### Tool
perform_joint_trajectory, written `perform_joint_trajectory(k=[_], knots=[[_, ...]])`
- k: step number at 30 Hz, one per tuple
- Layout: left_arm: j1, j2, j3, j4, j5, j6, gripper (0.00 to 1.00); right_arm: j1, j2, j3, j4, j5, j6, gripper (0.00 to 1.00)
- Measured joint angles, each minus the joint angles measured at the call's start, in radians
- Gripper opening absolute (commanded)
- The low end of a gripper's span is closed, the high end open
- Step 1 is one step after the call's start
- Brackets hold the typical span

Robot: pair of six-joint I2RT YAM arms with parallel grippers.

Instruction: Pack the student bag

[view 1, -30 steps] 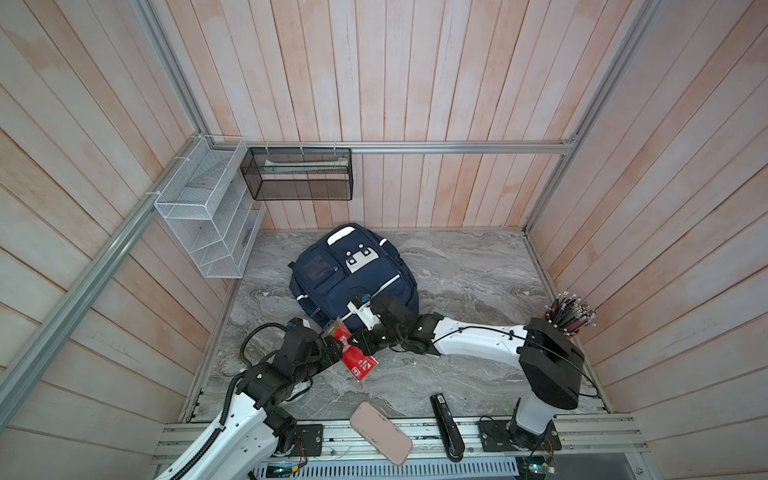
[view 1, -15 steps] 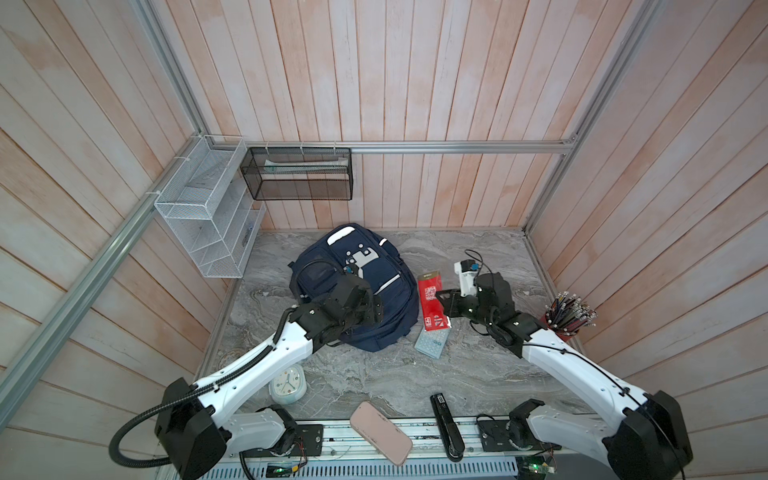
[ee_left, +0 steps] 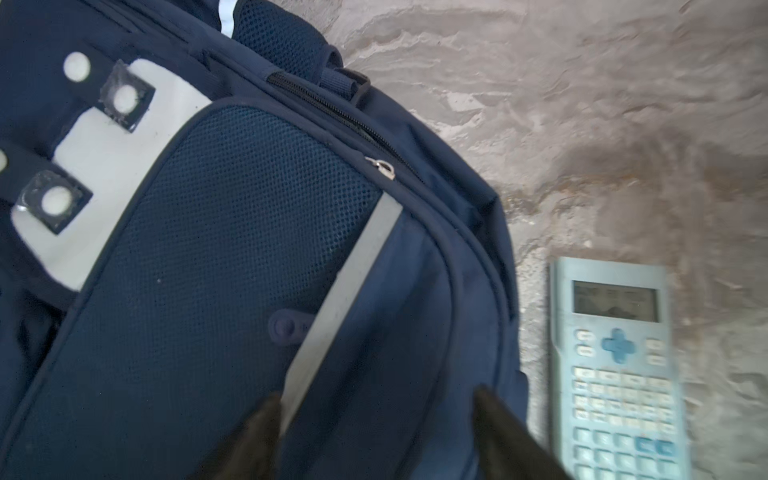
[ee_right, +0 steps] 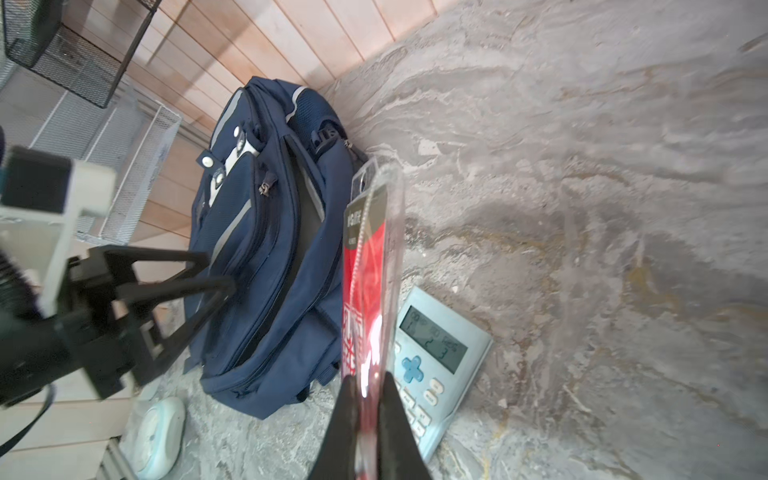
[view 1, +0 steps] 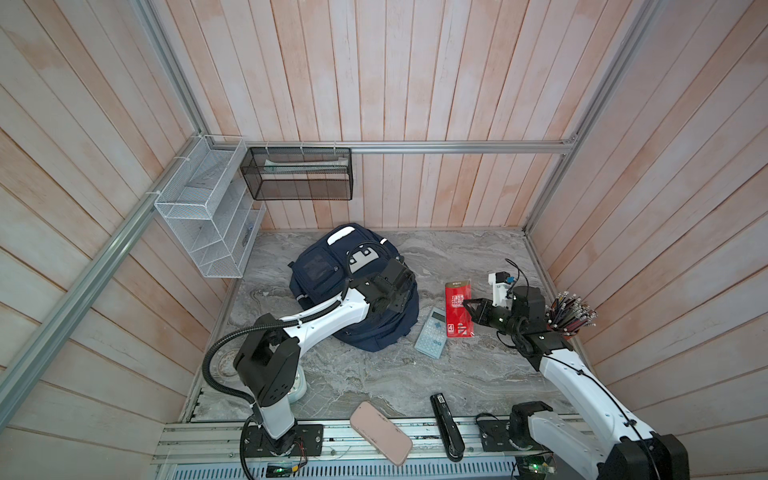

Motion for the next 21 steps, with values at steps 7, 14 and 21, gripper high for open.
perform_joint_trajectory(k=[7, 14, 21], knots=[[0.045, -0.091, 0.024, -0.017, 0.1, -0.027, 0.0, 0.149, 0.103, -0.009, 0.142, -0.032, 0.077, 0.0], [0.199, -0.261, 0.026, -0.014, 0.275, -0.089, 0.0, 0.303, 0.332, 0.085, 0.322, -0.009, 0.16, 0.0], [0.213, -0.253, 0.026, -0.02, 0.391, -0.137, 0.0, 0.409, 0.669, 0.337, 0.556, 0.018, 0.274, 0.0]])
